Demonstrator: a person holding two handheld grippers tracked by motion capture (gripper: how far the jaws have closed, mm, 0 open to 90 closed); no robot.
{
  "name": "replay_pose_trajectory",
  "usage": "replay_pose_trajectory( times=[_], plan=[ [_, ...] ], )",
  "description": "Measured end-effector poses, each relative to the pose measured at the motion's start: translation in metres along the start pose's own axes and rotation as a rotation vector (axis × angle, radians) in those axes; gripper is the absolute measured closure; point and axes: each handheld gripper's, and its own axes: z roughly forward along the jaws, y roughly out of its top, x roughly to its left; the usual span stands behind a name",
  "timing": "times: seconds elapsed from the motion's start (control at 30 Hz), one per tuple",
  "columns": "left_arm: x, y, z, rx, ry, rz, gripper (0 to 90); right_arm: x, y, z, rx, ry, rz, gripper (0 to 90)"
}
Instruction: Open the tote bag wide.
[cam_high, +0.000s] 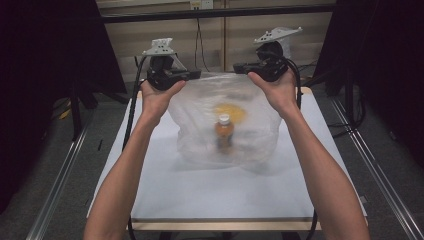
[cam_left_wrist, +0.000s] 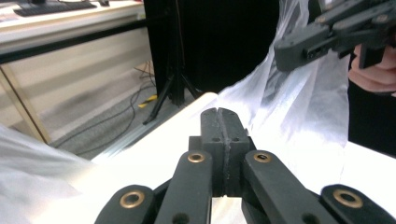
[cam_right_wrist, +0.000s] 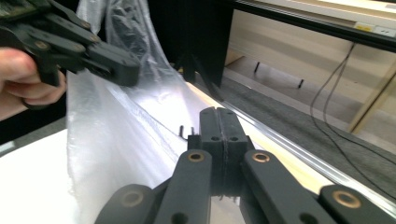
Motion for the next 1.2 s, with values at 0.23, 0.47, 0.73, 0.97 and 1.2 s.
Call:
replay_pose_trajectory(
  times=[0.23, 0.47, 0.73, 0.97, 1.2],
  plan=[
    [-0.004, -0.016, 0.005, 0.021, -0.011, -0.007, 90.0, -0.001, -0.017, 0.008, 0.027, 0.007, 0.008, 90.0],
    [-0.014, -0.031, 0.004, 0.015, -0.044, 0.0, 90.0, 0.005, -0.033, 0.01, 0.022, 0.041, 0.005, 90.0],
    [-0.021, -0.049, 0.012, 0.032, -0.074, -0.022, 90.0, 0.008, -0.054, 0.015, 0.046, 0.056, 0.014, 90.0],
    [-0.028, -0.07, 0.022, 0.044, -0.105, -0.039, 90.0, 0.011, -0.074, 0.017, 0.04, 0.077, 0.027, 90.0],
    [-0.034, -0.086, 0.026, 0.042, -0.127, -0.051, 90.0, 0.014, -0.093, 0.023, 0.054, 0.094, 0.046, 90.0]
  ],
)
